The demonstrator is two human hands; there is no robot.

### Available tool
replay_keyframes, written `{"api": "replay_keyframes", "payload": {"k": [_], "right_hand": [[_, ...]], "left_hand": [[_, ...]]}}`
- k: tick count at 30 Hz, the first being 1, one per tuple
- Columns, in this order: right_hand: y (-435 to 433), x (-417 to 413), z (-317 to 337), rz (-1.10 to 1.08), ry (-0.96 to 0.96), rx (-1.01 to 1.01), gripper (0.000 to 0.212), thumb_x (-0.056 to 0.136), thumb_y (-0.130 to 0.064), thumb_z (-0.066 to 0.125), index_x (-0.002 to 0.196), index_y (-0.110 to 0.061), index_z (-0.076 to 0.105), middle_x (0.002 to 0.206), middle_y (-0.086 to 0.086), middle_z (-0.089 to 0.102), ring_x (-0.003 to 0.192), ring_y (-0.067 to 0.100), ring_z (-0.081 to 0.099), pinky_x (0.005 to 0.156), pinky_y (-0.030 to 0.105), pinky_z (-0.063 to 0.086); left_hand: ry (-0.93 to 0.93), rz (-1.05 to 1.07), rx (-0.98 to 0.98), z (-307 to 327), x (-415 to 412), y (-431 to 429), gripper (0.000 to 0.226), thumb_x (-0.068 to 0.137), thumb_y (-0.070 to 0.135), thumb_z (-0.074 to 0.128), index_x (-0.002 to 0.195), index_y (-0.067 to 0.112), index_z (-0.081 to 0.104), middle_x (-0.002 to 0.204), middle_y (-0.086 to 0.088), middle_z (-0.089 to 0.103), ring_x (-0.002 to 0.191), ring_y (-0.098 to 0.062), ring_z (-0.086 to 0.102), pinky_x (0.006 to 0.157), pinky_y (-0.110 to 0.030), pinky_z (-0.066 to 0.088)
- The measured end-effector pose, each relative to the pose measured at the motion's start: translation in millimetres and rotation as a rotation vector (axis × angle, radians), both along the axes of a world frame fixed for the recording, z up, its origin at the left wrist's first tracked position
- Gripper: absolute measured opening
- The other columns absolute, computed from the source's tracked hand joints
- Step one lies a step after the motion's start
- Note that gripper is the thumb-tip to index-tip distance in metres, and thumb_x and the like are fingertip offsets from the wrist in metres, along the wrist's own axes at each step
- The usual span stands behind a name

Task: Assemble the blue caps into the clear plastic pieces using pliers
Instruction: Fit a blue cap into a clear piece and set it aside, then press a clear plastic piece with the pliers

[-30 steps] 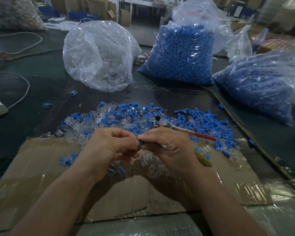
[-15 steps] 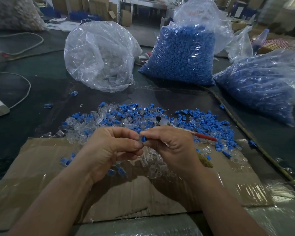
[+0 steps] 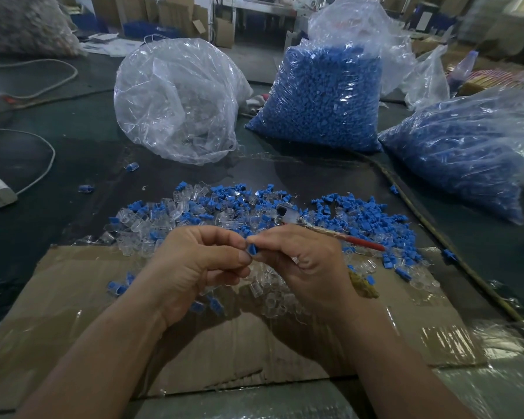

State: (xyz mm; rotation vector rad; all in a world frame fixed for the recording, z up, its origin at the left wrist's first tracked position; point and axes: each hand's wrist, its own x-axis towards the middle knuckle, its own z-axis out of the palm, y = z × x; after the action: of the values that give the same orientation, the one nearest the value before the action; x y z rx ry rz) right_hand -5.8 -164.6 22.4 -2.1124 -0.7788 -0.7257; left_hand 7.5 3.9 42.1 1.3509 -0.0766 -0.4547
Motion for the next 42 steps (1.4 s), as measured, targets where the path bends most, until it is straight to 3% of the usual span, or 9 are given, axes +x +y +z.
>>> {"api": "replay_keyframes", "payload": {"k": [19,23,25,28,30,32,36,39,42], "right_hand": [[2,-1,-1,0.010,-0.004,-0.027,0.021,0.077,-0.006,0.064,0.096,0.002,0.068,0.088,0.012,0.070,0.087,0.012,0.061,0.081,0.013,0.050],[-2,-2,6,-0.057,0.040,-0.090,0.028,0.077,-0.024,0.063,0.096,-0.003,0.070,0.086,0.006,0.070,0.079,0.005,0.062,0.073,0.017,0.052],[-9,-3,13,-0.188,0.166,-0.071,0.047,0.072,-0.045,0.062,0.102,-0.009,0.068,0.090,-0.001,0.068,0.080,-0.001,0.057,0.072,0.015,0.048],[-35,2,21,-0.460,0.453,-0.079,0.074,0.063,-0.065,0.054,0.123,-0.022,0.056,0.113,-0.015,0.054,0.096,-0.005,0.046,0.085,0.009,0.033],[-54,5,19,-0.604,0.662,-0.258,0.093,0.057,-0.072,0.054,0.137,-0.025,0.040,0.139,-0.008,0.042,0.121,0.008,0.039,0.100,0.027,0.032],[-65,6,17,-0.661,0.851,-0.436,0.114,0.047,-0.079,0.047,0.144,-0.025,0.024,0.150,-0.002,0.026,0.135,0.018,0.025,0.112,0.043,0.019],[-71,10,7,-0.696,0.944,-0.621,0.110,0.057,-0.075,0.059,0.146,-0.026,0.016,0.152,-0.002,0.023,0.137,0.021,0.022,0.112,0.048,0.002],[-71,14,4,-0.750,0.866,-0.648,0.102,0.060,-0.070,0.065,0.143,-0.028,0.024,0.144,0.001,0.033,0.131,0.023,0.030,0.110,0.044,0.016],[-69,14,4,-0.761,0.830,-0.567,0.096,0.060,-0.063,0.071,0.140,-0.028,0.031,0.128,0.001,0.041,0.120,0.022,0.035,0.097,0.035,0.029]], "left_hand": [[-0.063,0.060,0.041,-4,-2,-5,0.008,0.048,0.008,0.068,0.052,0.014,0.070,0.053,-0.007,0.063,0.045,-0.015,0.059,0.046,-0.020,0.052],[-0.073,0.069,0.036,-5,-1,-6,0.004,0.050,0.009,0.068,0.053,0.012,0.069,0.053,-0.007,0.063,0.045,-0.014,0.059,0.046,-0.020,0.051],[-0.085,0.085,0.029,-6,0,-5,0.003,0.051,0.009,0.068,0.054,0.010,0.067,0.054,-0.006,0.063,0.046,-0.014,0.059,0.046,-0.020,0.051],[-0.094,0.119,0.021,-8,0,-5,0.013,0.052,0.008,0.067,0.063,0.003,0.062,0.054,-0.006,0.063,0.046,-0.013,0.059,0.046,-0.019,0.050],[-0.097,0.122,0.023,-8,0,-5,0.016,0.052,0.008,0.067,0.066,0.002,0.061,0.054,-0.006,0.063,0.046,-0.013,0.059,0.047,-0.020,0.051],[-0.097,0.127,0.018,-8,0,-6,0.016,0.052,0.008,0.067,0.066,0.002,0.061,0.054,-0.006,0.063,0.046,-0.013,0.059,0.047,-0.020,0.052],[-0.093,0.132,0.012,-9,1,-7,0.015,0.052,0.008,0.067,0.065,0.003,0.062,0.054,-0.006,0.063,0.046,-0.014,0.059,0.047,-0.020,0.051],[-0.093,0.125,0.008,-10,1,-6,0.015,0.052,0.008,0.067,0.065,0.003,0.062,0.055,-0.007,0.063,0.047,-0.014,0.060,0.047,-0.020,0.052],[-0.095,0.125,-0.001,-11,1,-7,0.015,0.052,0.008,0.067,0.065,0.003,0.062,0.055,-0.008,0.063,0.047,-0.015,0.060,0.047,-0.021,0.052]]}}
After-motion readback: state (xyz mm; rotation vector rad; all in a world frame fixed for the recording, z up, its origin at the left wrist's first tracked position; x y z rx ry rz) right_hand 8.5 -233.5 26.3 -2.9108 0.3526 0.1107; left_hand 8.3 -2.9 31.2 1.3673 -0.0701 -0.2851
